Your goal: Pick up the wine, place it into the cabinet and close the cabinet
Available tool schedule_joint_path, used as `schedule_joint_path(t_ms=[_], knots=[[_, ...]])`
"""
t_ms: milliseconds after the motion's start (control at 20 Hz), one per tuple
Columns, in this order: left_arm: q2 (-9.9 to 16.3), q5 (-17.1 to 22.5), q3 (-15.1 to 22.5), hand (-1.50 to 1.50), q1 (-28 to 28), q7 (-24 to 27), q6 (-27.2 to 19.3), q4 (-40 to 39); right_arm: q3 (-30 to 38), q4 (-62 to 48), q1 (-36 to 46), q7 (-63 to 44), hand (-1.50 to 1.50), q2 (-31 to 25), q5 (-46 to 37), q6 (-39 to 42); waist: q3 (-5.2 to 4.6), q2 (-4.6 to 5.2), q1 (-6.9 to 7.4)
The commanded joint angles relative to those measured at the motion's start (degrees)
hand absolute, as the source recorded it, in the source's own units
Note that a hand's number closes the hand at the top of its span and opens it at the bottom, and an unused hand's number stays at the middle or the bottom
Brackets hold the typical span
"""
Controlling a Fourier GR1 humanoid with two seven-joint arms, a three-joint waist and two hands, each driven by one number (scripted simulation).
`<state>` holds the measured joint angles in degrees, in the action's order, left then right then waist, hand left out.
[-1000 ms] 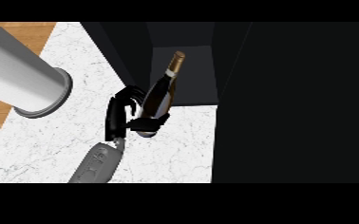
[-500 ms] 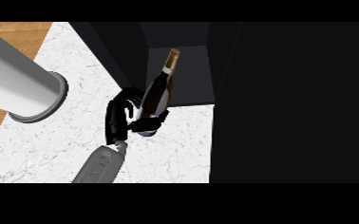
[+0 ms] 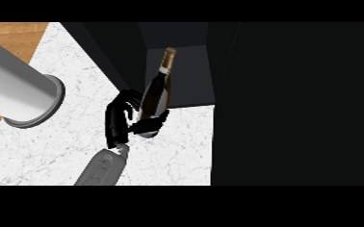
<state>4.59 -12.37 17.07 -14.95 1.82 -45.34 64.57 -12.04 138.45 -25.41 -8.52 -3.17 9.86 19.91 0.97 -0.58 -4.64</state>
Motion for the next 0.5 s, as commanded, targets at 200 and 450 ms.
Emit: schedule_joint_path(t_ms=[200,450], knots=[[-3.2,3.4,-3.0,1.5,-13.7,-4.6,3.9,-8.2,1.1,2.8,-1.1,-0.6,-1.5,-0.8,5.0,1.3,-1.02,1.99,-3.36],[-0.9,-0.3,-1.4,1.5,-14.5,-2.1,1.3,-9.9,-0.3,1.5,0.6,-1.1,-1.5,0.1,4.0,0.9,-1.06,2.39,-3.32]])
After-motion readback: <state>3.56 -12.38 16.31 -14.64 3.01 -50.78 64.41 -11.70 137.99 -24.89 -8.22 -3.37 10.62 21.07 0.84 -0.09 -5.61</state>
